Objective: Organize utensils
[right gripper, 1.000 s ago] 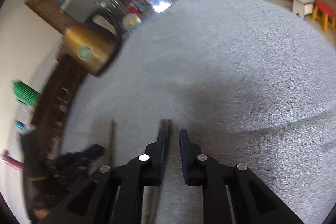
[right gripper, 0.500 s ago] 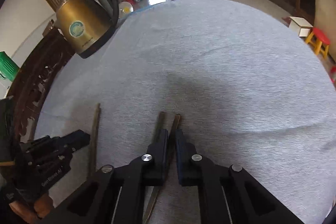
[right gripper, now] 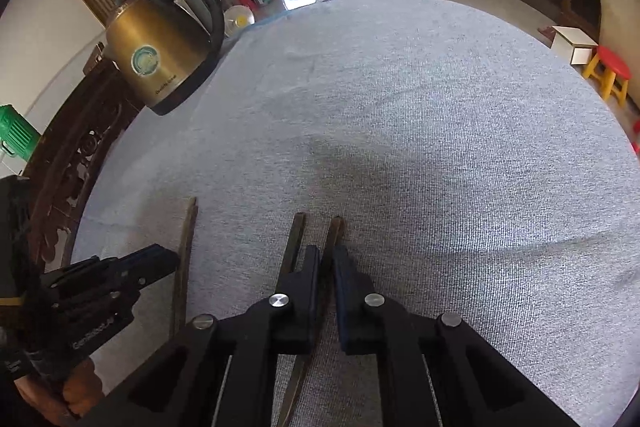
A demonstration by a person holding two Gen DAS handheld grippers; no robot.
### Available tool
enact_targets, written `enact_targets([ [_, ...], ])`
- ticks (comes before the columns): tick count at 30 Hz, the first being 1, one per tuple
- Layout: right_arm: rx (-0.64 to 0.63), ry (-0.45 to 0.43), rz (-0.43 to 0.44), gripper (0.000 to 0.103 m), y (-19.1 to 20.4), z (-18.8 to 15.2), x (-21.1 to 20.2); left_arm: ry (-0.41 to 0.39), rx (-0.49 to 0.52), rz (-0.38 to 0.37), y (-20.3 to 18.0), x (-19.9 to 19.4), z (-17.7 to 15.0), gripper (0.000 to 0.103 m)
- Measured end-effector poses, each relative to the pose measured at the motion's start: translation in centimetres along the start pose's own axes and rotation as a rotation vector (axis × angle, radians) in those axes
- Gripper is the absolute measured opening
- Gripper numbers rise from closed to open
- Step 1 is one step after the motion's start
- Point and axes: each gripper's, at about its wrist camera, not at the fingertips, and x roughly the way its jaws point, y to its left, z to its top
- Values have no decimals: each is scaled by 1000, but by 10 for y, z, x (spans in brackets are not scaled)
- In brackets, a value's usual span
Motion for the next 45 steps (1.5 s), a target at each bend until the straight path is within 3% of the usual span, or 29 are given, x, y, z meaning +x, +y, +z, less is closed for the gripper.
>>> enact_targets([
  [4, -3, 0, -2, 9, 0, -1, 0, 13, -21, 5, 7, 7, 14, 19],
  [8, -5, 10, 10, 8, -2, 0, 1, 31, -41, 28, 21, 13, 25, 36],
  [11, -7, 14, 13, 8, -2, 1, 1, 46, -46, 51, 26, 14, 27, 32],
  [14, -6, 7, 12, 8, -2, 0, 1, 46, -109, -51, 30, 7, 28, 32],
  [17, 2, 9, 27, 8, -4, 1, 1, 19, -68, -27, 19, -1, 29, 32],
  [21, 5, 13, 35, 9, -5, 1, 1, 47, -4, 16, 3, 5, 31, 33],
  [26, 0, 14, 42, 8, -6, 0, 1, 47, -28, 5, 9, 3, 34, 34],
  [31, 6, 12, 49, 8, -7, 1, 3, 50, -5, 48, 17, -5, 24, 34],
  [37, 2, 13, 45, 8, -9, 1, 3, 63, -7, 31, 12, 0, 27, 34],
  [45, -86, 50, -52, 8, 10, 7, 8, 71, 12, 53, 2, 1, 31, 34],
])
